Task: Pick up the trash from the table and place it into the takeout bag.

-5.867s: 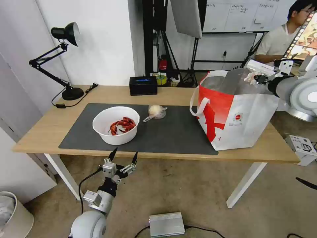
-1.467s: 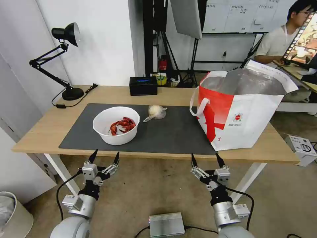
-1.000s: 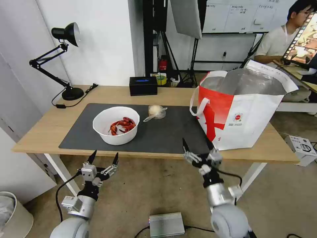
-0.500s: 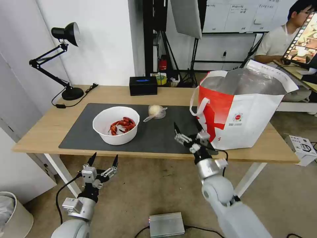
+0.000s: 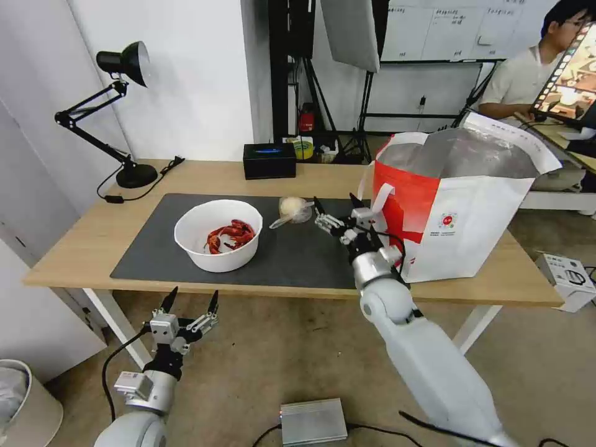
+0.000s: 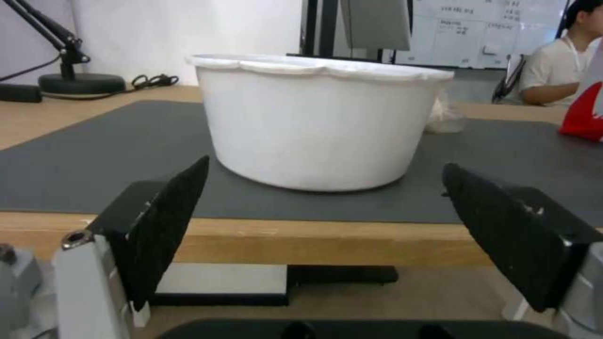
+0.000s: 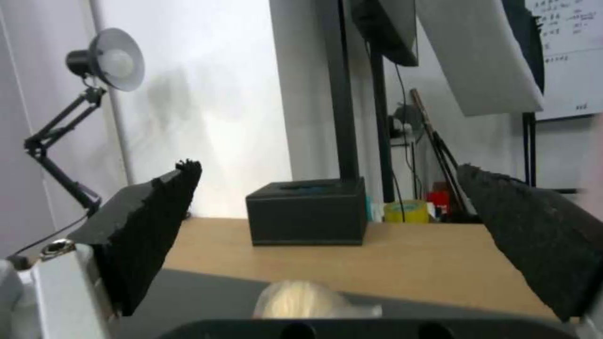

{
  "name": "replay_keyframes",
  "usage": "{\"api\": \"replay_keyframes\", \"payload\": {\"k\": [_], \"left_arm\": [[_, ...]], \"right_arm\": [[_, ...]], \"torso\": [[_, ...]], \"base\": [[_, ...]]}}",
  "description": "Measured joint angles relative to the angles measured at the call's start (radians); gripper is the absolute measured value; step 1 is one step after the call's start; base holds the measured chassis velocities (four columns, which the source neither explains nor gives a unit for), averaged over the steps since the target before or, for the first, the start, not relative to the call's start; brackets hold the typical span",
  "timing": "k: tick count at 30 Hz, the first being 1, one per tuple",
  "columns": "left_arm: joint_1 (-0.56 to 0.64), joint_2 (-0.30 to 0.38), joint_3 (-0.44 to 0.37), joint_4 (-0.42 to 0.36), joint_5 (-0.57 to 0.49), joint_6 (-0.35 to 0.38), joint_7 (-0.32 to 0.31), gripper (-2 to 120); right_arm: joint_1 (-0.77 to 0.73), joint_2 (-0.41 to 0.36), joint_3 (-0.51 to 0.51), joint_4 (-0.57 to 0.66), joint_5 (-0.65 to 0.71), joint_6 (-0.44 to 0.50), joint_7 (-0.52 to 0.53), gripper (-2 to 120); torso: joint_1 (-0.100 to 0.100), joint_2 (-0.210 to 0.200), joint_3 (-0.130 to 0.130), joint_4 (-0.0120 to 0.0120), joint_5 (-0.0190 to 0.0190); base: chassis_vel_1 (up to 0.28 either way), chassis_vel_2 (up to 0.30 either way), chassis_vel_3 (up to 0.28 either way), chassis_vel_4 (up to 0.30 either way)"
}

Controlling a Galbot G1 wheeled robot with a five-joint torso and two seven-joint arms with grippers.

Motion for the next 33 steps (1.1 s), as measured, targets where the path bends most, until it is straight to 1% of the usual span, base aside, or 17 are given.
{"api": "replay_keyframes", "payload": {"k": [1, 2, 4, 5, 6, 7, 10, 12, 14, 16, 17, 19, 24, 28, 29, 31, 33], "left_arm": [[-0.002, -0.001, -0.004, 0.002, -0.002, -0.001, 0.0, 100], [-0.002, -0.001, -0.004, 0.002, -0.002, -0.001, 0.0, 100], [-0.001, -0.002, -0.013, 0.005, -0.005, -0.004, 0.0, 100], [-0.001, -0.002, -0.013, 0.005, -0.005, -0.004, 0.0, 100], [0.002, 0.0, -0.02, 0.005, -0.011, -0.005, 0.0, 100], [0.002, 0.002, -0.024, 0.005, -0.013, -0.006, 0.0, 100], [0.003, 0.003, -0.028, 0.005, -0.015, -0.007, 0.0, 100], [0.005, 0.003, -0.031, 0.008, -0.016, -0.012, 0.001, 100], [0.006, 0.003, -0.031, 0.01, -0.016, -0.015, 0.002, 100], [0.006, 0.001, -0.031, 0.013, -0.015, -0.02, 0.002, 100], [0.006, 0.001, -0.031, 0.013, -0.015, -0.02, 0.002, 100], [0.006, -0.002, -0.028, 0.013, -0.013, -0.022, 0.002, 100], [0.006, -0.004, -0.024, 0.013, -0.009, -0.022, 0.003, 100], [0.008, -0.006, -0.02, 0.012, -0.003, -0.022, 0.003, 100], [0.008, -0.006, -0.02, 0.012, -0.003, -0.022, 0.003, 100], [0.007, -0.006, -0.019, 0.012, -0.002, -0.022, 0.004, 100], [0.007, -0.006, -0.02, 0.012, -0.001, -0.022, 0.004, 100]], "right_arm": [[0.05, 0.011, -0.015, -0.044, 0.007, -0.009, 0.001, 100], [0.05, 0.011, -0.015, -0.044, 0.007, -0.009, 0.001, 100], [0.156, 0.045, -0.043, -0.147, 0.02, -0.02, 0.003, 100], [0.156, 0.045, -0.043, -0.147, 0.02, -0.02, 0.003, 100], [0.213, 0.073, -0.054, -0.218, 0.021, -0.026, 0.004, 100], [0.245, 0.092, -0.061, -0.259, 0.021, -0.032, 0.006, 100], [0.273, 0.107, -0.069, -0.292, 0.021, -0.04, 0.011, 100], [0.33, 0.123, -0.099, -0.352, 0.034, -0.063, 0.03, 100], [0.345, 0.125, -0.112, -0.368, 0.043, -0.069, 0.037, 100], [0.388, 0.131, -0.154, -0.42, 0.066, -0.086, 0.061, 100], [0.388, 0.131, -0.154, -0.42, 0.066, -0.086, 0.061, 100], [0.423, 0.139, -0.185, -0.471, 0.077, -0.099, 0.07, 100], [0.467, 0.15, -0.219, -0.518, 0.11, -0.131, 0.082, 100], [0.517, 0.165, -0.264, -0.555, 0.186, -0.205, 0.111, 100], [0.517, 0.165, -0.264, -0.555, 0.186, -0.205, 0.111, 100], [0.535, 0.173, -0.285, -0.569, 0.213, -0.262, 0.127, 100], [0.539, 0.178, -0.291, -0.578, 0.218, -0.279, 0.131, 100]], "torso": [[0.0, 0.0, 0.0, 0.0001, -0.0001], [0.0, 0.0, 0.0, 0.0001, -0.0001], [0.0, 0.0, 0.0, 0.0001, -0.0001], [0.0, 0.0, 0.0, 0.0001, -0.0001], [0.0, 0.0, 0.0, 0.0002, 0.0], [0.0, 0.0, 0.0, 0.0002, -0.0001], [0.0, 0.0, 0.0, 0.0003, -0.0001], [0.0, 0.0, 0.0, 0.0001, -0.0001], [0.0, 0.0, 0.0, 0.0001, -0.0001], [0.0, 0.0, 0.0, 0.0001, 0.0], [0.0, 0.0, 0.0, 0.0001, 0.0], [0.0, 0.0, 0.0, 0.0002, 0.0], [0.0, 0.0, 0.0, 0.0001, 0.0], [0.0, 0.0, 0.0, 0.0001, -0.0001], [0.0, 0.0, 0.0, 0.0001, -0.0001], [0.0, 0.0, 0.0, 0.0001, -0.0001], [0.0, 0.0, 0.0, 0.0001, -0.0001]], "base": [[0.0, 0.0, 0.0, 0.0], [0.0, 0.0, 0.0, 0.0], [0.0, 0.0, 0.0, 0.0], [0.0, 0.0, 0.0, 0.0], [0.0, 0.0, 0.0, 0.0], [0.0, 0.0, 0.0, 0.0], [0.0, 0.0, 0.0, 0.0], [0.0, 0.0, 0.0, 0.0], [0.0, 0.0, 0.0, 0.0], [0.0, 0.0, 0.0, 0.0], [0.0, 0.0, 0.0, 0.0], [0.0, 0.0, 0.0, 0.0], [0.0, 0.0, 0.0, 0.0], [0.0, 0.0, 0.0, 0.0], [0.0, 0.0, 0.0, 0.0], [0.0, 0.0, 0.0, 0.0], [0.0, 0.0, 0.0, 0.0]]}}
